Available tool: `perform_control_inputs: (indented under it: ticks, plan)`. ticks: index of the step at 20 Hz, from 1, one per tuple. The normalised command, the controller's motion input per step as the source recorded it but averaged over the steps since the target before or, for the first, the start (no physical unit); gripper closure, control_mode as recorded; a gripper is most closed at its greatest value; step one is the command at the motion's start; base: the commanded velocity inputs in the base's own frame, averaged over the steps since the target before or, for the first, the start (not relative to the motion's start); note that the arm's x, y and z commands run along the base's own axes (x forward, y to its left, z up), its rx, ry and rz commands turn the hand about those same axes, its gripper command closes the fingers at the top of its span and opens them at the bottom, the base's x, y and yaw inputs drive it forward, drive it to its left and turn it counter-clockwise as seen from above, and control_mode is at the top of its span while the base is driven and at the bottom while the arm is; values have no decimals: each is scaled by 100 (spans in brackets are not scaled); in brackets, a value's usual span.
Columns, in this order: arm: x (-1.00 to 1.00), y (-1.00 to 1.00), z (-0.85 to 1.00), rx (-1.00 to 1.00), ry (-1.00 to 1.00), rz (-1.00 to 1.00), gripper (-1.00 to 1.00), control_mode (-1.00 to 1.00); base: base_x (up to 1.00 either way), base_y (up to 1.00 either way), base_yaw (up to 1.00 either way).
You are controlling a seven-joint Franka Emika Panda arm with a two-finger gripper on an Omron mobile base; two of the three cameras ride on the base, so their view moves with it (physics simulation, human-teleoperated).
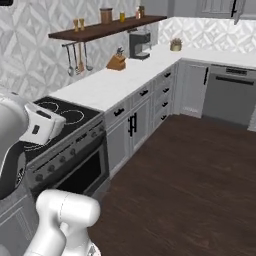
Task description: Gather all objects into one cabinet and sort the glasses and bowls to opposite sides.
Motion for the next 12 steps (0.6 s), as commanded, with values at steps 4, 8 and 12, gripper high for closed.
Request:
perform_control_inputs:
  ticks: [4, 8, 12]
  plan:
    - [0, 0, 0, 0, 0, 0, -100, 100, 66, -13, -56]
    - [0, 0, 0, 0, 0, 0, -100, 100, 42, 10, -16]
    - [0, 0, 0, 0, 0, 0, -100, 100, 16, 13, 0]
